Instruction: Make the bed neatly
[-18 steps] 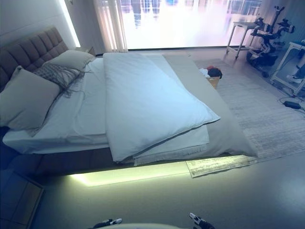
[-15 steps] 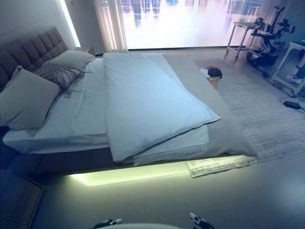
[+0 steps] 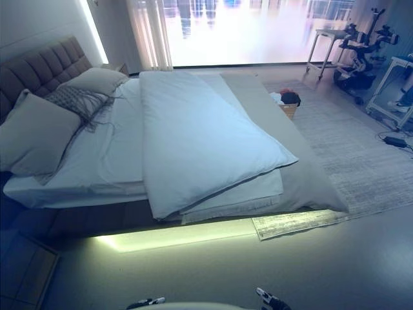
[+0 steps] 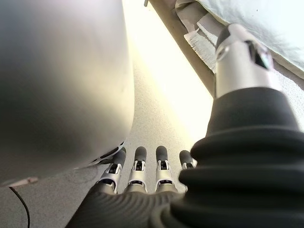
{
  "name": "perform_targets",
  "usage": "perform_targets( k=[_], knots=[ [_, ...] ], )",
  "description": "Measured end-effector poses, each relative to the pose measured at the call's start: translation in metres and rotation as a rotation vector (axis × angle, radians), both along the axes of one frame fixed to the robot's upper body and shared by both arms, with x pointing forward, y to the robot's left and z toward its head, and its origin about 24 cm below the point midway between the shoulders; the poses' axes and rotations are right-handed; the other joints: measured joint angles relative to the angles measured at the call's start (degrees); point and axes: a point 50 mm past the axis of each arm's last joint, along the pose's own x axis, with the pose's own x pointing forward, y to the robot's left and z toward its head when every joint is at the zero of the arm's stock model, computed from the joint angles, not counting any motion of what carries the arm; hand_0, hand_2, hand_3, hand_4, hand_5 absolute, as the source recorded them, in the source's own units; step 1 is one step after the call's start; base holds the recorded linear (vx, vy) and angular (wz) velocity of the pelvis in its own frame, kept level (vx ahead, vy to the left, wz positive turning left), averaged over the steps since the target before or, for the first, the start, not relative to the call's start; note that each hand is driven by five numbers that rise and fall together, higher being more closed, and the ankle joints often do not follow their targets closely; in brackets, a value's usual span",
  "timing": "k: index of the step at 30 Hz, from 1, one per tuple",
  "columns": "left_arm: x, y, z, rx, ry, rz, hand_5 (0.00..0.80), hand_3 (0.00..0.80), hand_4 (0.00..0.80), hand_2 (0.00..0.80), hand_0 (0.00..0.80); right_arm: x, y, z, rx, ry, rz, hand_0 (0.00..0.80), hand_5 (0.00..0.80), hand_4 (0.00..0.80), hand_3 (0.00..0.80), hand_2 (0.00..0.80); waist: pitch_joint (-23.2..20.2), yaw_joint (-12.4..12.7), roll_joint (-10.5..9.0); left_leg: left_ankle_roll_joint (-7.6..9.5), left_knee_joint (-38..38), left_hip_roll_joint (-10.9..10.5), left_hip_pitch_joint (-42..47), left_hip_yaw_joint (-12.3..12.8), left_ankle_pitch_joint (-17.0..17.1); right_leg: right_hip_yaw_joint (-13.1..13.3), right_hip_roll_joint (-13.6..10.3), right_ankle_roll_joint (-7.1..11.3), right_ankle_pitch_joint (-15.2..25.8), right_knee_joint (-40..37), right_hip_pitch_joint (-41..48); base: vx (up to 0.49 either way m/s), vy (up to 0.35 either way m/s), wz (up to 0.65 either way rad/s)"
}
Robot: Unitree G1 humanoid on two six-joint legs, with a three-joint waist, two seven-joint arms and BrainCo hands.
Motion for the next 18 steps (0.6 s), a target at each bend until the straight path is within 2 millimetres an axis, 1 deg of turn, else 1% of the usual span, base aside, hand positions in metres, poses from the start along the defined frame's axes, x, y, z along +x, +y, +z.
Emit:
perform_targets(
  k=[12,15,18],
  knots=[
    [-0.0010,0.0000,-0.0004,0.004,0.029,-0.015,0.000,0.000,0.000,0.000,0.000,0.0025,-0.0002,0.0002,-0.003,0.001,0.002,0.000,0.000,0.000,0.000,0.000,0.9,0.0,0.24,-0.04,-0.1,0.2,-0.2,0.0,0.0,-0.1,0.0,-0.23,-0.2,0.0,-0.3,0.044,-0.042,0.00],
    [-0.0010,0.0002,-0.0004,0.004,0.037,-0.019,0.000,0.000,0.000,0.000,0.000,0.0050,-0.0006,0.0007,-0.003,-0.006,-0.002,0.000,0.000,0.000,0.000,0.000,1.1,0.0,0.57,-0.03,0.2,0.3,-0.9,-0.1,0.0,-0.4,0.1,-0.22,-0.1,0.0,-1.0,0.047,-0.104,0.02],
    [-0.0005,0.0003,-0.0004,0.007,0.037,-0.030,0.000,0.000,0.000,0.000,0.000,0.0081,-0.0010,0.0012,0.002,-0.017,-0.024,0.000,0.000,0.000,0.000,0.000,1.9,0.0,0.43,-0.17,1.6,0.6,-1.1,-0.3,-0.5,-0.4,0.3,-0.37,-0.2,0.0,-1.0,0.041,-0.138,-0.01]
  ],
)
